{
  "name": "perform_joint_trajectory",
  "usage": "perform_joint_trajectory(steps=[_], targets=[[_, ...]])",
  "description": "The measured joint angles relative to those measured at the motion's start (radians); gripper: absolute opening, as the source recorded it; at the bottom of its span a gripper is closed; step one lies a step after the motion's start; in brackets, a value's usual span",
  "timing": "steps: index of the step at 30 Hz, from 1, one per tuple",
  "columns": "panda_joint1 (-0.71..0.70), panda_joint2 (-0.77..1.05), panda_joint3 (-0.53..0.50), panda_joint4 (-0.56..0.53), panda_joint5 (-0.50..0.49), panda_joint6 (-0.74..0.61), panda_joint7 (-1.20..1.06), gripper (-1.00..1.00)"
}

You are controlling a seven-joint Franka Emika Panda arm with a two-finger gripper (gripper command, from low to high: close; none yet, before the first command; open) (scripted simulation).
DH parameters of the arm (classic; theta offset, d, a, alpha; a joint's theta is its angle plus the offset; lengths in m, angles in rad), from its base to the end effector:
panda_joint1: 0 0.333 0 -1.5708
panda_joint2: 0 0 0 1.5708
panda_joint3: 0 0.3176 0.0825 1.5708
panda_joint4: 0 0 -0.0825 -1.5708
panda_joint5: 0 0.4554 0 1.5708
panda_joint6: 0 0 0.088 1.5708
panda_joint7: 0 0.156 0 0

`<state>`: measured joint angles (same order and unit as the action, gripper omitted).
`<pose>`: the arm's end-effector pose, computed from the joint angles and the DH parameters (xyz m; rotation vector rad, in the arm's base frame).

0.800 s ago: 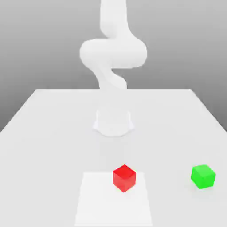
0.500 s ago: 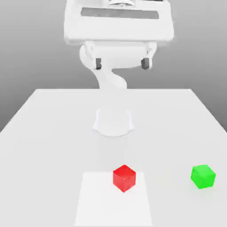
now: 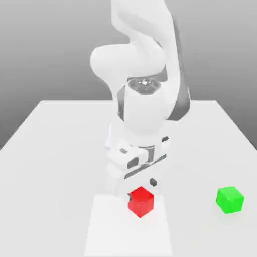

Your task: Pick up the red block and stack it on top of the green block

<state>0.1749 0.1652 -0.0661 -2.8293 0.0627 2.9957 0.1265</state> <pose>0.3687 0.0333 0.0386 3.1377 -0.1237 0.0033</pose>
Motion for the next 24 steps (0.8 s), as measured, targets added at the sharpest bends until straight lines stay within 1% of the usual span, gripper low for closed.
perform_joint_trajectory(steps=[1,8,13,15,16,24], targets=[[-0.011,0.032,0.014,0.004,0.011,0.027,-0.007,-1.0],[-0.018,0.038,0.021,0.005,0.01,0.031,-0.007,-1.0],[-0.012,-0.116,-0.003,-0.017,-0.053,-0.1,0.038,-1.0],[-0.015,-0.185,-0.002,-0.027,-0.068,-0.16,0.05,-1.0],[-0.001,-0.198,0.014,-0.017,-0.072,-0.182,0.078,-1.0],[0.315,-0.165,0.16,0.158,-0.073,-0.325,0.435,-1.0]])
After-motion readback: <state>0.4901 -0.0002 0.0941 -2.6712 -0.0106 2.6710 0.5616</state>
